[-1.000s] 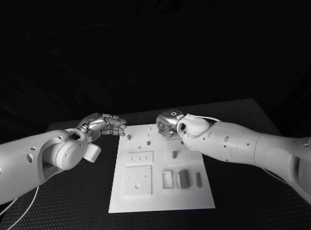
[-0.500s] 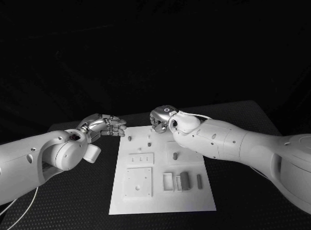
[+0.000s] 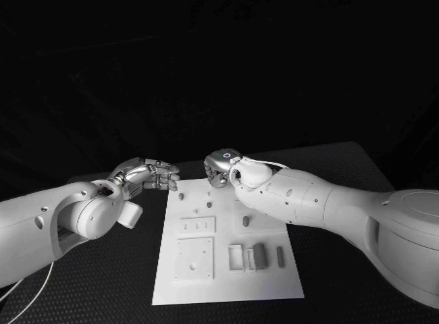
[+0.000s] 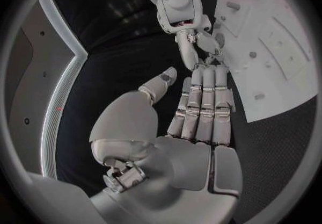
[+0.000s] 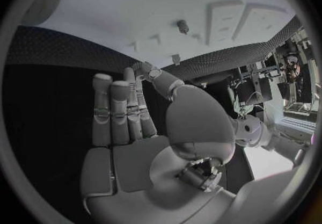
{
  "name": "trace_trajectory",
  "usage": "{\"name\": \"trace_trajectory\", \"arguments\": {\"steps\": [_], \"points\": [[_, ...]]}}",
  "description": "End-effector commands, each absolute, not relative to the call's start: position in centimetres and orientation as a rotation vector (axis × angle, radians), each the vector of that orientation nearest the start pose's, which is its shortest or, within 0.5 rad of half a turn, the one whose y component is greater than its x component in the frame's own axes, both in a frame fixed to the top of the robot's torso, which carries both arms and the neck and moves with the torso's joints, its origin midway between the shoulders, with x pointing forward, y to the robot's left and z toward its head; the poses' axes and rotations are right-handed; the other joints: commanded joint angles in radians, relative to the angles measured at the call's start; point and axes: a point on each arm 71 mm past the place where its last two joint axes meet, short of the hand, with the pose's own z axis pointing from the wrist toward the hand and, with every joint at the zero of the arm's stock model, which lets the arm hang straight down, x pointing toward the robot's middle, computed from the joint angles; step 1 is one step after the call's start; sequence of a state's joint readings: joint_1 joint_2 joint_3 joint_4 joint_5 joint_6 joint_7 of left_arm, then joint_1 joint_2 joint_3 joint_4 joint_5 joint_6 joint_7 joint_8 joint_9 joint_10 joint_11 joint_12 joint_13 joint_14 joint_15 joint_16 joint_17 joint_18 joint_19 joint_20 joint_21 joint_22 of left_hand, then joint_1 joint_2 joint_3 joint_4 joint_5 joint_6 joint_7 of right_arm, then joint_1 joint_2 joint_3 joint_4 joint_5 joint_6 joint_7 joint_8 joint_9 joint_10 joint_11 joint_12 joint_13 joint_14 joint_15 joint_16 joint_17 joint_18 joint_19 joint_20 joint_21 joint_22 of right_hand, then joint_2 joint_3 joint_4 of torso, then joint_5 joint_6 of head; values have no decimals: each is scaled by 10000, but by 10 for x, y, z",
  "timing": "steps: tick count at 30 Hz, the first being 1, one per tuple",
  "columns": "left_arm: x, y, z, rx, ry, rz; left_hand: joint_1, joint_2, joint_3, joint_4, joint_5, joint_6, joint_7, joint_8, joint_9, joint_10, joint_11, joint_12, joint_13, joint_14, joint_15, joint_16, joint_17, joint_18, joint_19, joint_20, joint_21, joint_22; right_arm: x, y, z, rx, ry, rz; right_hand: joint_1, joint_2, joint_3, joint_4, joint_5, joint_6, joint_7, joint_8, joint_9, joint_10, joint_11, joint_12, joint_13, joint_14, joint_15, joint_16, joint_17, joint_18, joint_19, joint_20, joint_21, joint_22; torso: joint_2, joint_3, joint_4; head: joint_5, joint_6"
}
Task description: Assemble the parts on the task board
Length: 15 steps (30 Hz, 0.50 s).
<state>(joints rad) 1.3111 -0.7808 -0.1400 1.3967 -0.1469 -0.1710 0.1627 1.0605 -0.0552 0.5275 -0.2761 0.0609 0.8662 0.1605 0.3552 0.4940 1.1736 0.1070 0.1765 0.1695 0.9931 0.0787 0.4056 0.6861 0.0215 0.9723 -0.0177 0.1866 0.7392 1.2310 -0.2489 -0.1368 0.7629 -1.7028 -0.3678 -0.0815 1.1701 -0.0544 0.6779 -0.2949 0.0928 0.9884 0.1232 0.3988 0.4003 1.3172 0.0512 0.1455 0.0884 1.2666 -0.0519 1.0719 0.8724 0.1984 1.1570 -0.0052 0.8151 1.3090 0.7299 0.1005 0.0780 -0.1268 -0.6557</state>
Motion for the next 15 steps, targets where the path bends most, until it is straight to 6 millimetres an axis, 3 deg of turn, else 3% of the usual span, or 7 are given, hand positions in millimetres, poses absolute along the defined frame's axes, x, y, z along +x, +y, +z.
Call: {"name": "trace_trajectory", "arguments": {"steps": [1, 5, 15], "points": [[515, 204, -177, -9552, 17307, -13993, -85, -38, -63, -14, -33, -11, 80, -36, -2, 15, 36, -55, 13, 48, 55, -69, 13, 94, -14, 16, -42, 11, 586, -99, -220, -4491, 15555, 3254, 14, 41, 92, 14, 33, 96, -59, 66, 383, 84, 2, 39, 570, -32, -71, 66, 3, 634, -27, -78, 50, 234, 52, -17, 839, -38, -12], [515, 204, -176, -9527, 17283, -14003, -83, -43, -63, -16, -33, -11, 81, -39, -2, 15, 37, -60, 15, 48, 56, -75, 18, 94, -14, 17, -45, 13, 585, -97, -220, -4526, 15547, 3261, 13, 41, 96, 14, 32, 95, -58, 64, 387, 81, 3, 36, 574, -36, -70, 69, 2, 634, -33, -79, 57, 234, 60, -7, 809, -3, -34], [515, 201, -175, -9488, 17276, -14040, -79, -50, -61, -18, -32, -10, 82, -46, 0, 18, 38, -73, 19, 49, 58, -91, 31, 94, -16, 19, -51, 18, 587, -95, -221, -4572, 15489, 3200, 12, 41, 102, 14, 32, 92, -57, 62, 392, 80, 4, 32, 581, -42, -68, 76, 0, 634, -42, -79, 68, 233, 94, -1, 818, 4, -56]]}}
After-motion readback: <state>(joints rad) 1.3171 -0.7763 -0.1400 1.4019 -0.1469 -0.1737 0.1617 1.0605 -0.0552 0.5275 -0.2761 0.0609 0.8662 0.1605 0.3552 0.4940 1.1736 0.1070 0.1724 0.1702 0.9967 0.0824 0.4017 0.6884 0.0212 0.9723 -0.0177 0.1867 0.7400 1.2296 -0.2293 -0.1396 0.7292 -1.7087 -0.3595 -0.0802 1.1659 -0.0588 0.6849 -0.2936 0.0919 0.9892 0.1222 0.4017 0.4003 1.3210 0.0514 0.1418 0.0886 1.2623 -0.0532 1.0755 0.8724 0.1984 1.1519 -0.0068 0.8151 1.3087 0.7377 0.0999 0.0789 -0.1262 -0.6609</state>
